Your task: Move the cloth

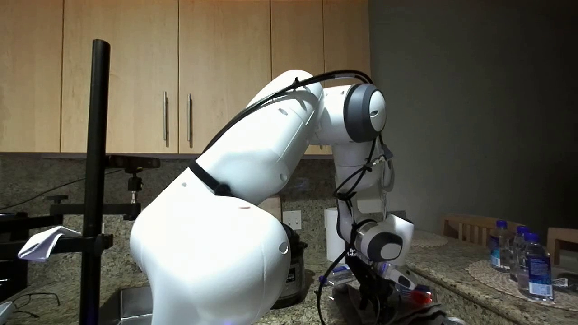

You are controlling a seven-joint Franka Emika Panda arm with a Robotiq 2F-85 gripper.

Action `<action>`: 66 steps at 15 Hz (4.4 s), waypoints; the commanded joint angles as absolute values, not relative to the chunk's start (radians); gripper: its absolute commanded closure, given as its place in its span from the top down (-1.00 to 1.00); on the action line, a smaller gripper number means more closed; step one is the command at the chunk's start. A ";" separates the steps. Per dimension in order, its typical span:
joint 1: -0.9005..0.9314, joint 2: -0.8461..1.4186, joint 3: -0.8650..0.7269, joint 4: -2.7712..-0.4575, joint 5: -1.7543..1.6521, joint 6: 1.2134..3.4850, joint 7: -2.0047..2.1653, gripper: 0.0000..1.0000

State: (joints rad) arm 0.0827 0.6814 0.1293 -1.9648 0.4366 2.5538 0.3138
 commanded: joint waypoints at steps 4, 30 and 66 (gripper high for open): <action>0.059 0.760 0.158 -1.897 0.453 2.577 0.267 1.00; 0.052 0.736 0.212 -1.806 0.439 2.565 0.176 -0.85; 0.002 0.444 0.067 -1.809 0.324 2.255 0.202 -0.83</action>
